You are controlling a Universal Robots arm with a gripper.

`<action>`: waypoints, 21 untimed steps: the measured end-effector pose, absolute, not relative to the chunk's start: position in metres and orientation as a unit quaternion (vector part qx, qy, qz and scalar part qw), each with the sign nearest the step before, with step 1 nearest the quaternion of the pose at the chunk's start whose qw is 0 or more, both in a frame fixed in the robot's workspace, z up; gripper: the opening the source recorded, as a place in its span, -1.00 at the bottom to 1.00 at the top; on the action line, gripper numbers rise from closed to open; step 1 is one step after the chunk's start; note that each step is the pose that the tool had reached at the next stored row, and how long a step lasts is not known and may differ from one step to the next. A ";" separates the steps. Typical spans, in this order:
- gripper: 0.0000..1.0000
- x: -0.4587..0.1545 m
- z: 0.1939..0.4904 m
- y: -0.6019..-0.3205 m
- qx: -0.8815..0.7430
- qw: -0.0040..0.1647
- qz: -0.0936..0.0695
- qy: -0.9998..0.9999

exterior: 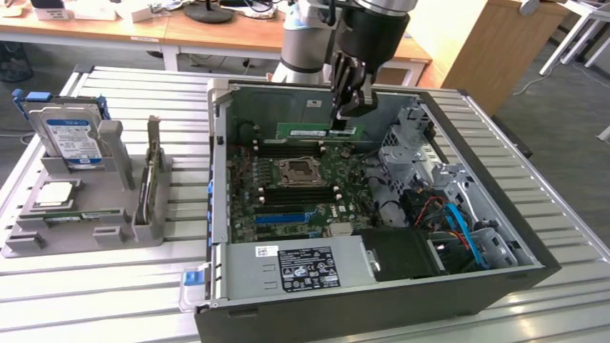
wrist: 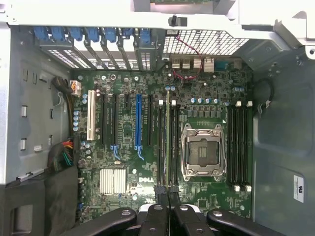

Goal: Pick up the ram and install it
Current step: 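Insert the ram into the slot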

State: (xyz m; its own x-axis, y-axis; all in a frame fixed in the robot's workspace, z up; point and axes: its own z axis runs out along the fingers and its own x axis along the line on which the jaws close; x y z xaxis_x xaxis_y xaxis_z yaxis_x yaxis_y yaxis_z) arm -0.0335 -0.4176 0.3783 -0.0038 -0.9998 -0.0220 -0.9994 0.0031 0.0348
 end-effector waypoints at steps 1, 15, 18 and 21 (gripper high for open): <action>-0.76 -0.034 0.378 -0.418 0.706 0.004 -0.020 -0.708; -0.76 -0.034 0.368 -0.418 0.706 0.004 -0.020 -0.708; -0.76 -0.034 0.366 -0.418 0.706 0.005 -0.020 -0.708; -0.76 -0.033 0.364 -0.418 0.706 0.004 -0.020 -0.708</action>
